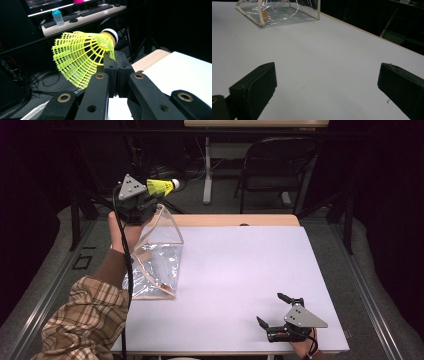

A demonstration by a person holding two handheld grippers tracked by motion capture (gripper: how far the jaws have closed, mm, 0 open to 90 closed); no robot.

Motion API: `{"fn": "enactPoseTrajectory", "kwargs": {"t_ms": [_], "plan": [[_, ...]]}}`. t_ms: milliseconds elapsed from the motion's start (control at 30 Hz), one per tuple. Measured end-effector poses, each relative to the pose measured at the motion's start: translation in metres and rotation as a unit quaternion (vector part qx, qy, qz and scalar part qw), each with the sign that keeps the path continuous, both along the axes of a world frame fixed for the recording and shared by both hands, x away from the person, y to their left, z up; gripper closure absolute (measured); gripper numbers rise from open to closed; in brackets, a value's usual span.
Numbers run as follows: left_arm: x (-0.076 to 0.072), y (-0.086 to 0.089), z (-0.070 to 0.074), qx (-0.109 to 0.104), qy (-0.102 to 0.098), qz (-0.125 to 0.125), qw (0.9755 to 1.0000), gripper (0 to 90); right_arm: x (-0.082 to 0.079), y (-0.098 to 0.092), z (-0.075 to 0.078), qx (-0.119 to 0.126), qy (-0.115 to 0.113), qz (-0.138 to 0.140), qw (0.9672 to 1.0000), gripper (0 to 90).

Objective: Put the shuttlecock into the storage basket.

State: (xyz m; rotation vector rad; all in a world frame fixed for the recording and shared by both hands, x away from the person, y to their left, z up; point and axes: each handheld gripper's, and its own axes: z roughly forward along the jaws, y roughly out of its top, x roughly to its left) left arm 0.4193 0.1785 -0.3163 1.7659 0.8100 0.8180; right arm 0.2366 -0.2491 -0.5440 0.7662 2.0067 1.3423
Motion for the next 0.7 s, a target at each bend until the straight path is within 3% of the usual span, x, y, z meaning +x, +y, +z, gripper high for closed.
{"fn": "enactPoseTrajectory", "kwargs": {"t_ms": [700], "plan": [[0.001,0.022,-0.001,-0.004,0.001,0.027,0.9996,89.4,0.000,0.000,0.000,-0.001,0.000,-0.001,1.0000,1.8]]}}
